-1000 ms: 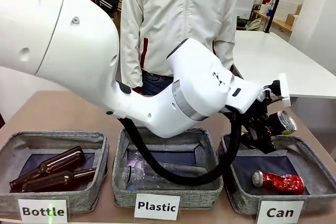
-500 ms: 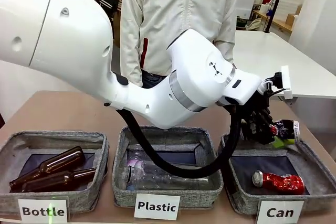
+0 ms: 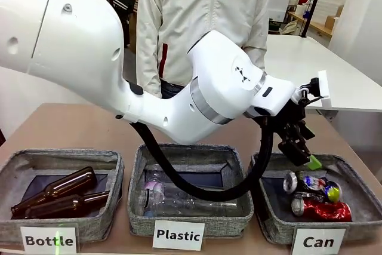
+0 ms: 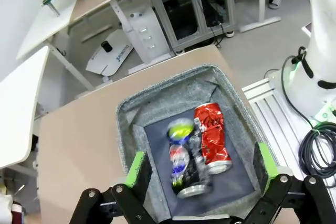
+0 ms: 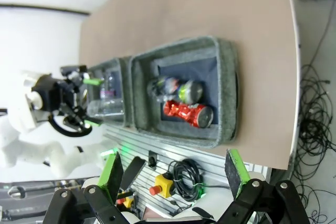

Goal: Sort the can waste into the basket.
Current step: Pick up the can waste from the table and place it in the right Fabric basket.

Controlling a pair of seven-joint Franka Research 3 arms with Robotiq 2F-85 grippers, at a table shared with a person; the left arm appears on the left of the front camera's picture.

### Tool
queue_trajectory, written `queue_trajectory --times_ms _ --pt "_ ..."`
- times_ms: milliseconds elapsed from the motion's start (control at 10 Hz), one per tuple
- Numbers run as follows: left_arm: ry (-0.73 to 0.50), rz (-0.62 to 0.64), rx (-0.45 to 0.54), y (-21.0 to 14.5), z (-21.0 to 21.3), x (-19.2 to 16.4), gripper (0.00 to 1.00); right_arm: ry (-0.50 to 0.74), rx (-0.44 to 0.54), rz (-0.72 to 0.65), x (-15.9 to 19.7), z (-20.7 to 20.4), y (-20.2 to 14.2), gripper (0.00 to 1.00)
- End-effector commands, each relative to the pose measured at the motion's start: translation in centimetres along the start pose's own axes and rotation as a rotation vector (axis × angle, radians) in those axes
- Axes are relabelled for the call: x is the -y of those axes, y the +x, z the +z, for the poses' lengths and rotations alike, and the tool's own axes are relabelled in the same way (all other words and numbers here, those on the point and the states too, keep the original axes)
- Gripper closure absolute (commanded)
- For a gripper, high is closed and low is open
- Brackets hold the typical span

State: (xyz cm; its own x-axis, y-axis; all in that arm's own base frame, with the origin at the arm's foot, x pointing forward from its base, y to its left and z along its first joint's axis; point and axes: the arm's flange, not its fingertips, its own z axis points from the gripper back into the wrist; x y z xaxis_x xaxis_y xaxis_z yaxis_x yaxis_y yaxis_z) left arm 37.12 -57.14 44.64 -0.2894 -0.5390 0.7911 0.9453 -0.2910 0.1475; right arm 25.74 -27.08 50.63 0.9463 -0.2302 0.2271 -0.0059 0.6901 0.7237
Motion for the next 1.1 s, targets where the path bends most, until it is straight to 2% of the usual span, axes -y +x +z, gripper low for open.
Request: queue_trajectory --times_ms 0,200,400,500,600,800,1000 --pt "0.006 0.01 0.035 -0.5 2.1 1.0 0.0 -0.014 -0.014 -0.01 -0.1 0.4 0.3 0.0" --pt "-0.026 0.127 0.022 -1.4 7.1 0.8 0.0 0.0 0.0 0.0 0.0 0.0 0.0 0.0" --pt "-0.089 0.258 0.052 -3.8 15.6 1.2 0.0 0.132 0.008 -0.039 -1.7 -1.9 3.7 0.0" --pt "-0.103 0.333 0.094 -5.6 20.3 1.9 0.0 0.194 0.005 -0.009 -3.3 -3.5 5.8 0.0" --pt "-0.065 0.431 0.135 -7.8 24.6 2.9 0.0 0.232 -0.018 0.034 -5.3 -5.5 7.8 0.0" --pt "-0.008 0.737 0.271 -13.9 32.6 5.8 0.0 0.333 -0.105 0.131 -10.3 -11.0 10.7 0.0" --pt "-0.005 0.983 0.438 -22.3 38.8 8.5 0.0 0.391 -0.134 0.12 -13.8 -16.5 12.2 0.0"
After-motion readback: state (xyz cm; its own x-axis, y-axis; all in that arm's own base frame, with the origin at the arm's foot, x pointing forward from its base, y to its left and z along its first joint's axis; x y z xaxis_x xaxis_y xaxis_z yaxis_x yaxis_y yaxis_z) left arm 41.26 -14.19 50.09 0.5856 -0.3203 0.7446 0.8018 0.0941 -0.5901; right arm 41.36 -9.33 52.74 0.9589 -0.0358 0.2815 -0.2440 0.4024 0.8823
